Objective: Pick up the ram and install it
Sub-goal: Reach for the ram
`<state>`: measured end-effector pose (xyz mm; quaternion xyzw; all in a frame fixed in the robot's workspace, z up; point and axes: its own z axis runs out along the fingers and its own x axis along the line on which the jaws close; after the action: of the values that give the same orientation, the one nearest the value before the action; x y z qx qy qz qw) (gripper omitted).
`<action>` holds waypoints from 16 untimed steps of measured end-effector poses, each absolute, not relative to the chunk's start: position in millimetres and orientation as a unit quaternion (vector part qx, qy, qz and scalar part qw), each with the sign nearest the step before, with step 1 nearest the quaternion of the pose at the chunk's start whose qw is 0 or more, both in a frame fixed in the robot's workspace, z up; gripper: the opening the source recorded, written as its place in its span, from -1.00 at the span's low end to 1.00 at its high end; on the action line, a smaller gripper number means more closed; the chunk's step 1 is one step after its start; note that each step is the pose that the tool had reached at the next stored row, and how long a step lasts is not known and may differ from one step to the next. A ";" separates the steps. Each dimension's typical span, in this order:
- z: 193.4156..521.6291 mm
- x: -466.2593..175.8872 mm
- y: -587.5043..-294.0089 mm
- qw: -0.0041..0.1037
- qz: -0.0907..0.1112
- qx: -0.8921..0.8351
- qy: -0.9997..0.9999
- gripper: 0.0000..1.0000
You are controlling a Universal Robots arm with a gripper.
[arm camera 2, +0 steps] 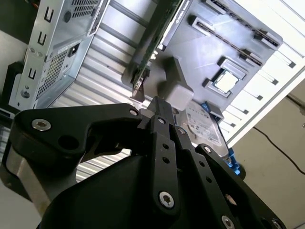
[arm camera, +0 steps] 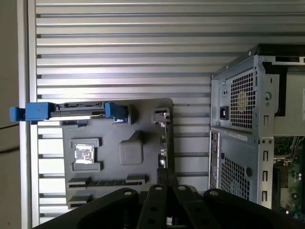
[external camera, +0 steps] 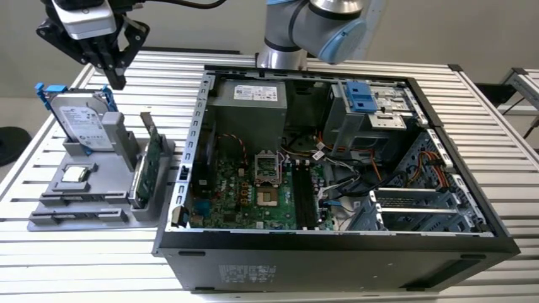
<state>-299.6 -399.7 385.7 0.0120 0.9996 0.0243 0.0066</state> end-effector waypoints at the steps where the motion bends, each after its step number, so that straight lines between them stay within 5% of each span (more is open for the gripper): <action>1: 385.6 -299.6 -399.9 0.007 0.024 0.012 1.000 -1.00; 16: 383.9 -315.6 -403.5 0.007 0.024 0.012 1.000 -1.00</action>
<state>-315.6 -403.5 383.9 0.0120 0.9996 0.0243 0.0065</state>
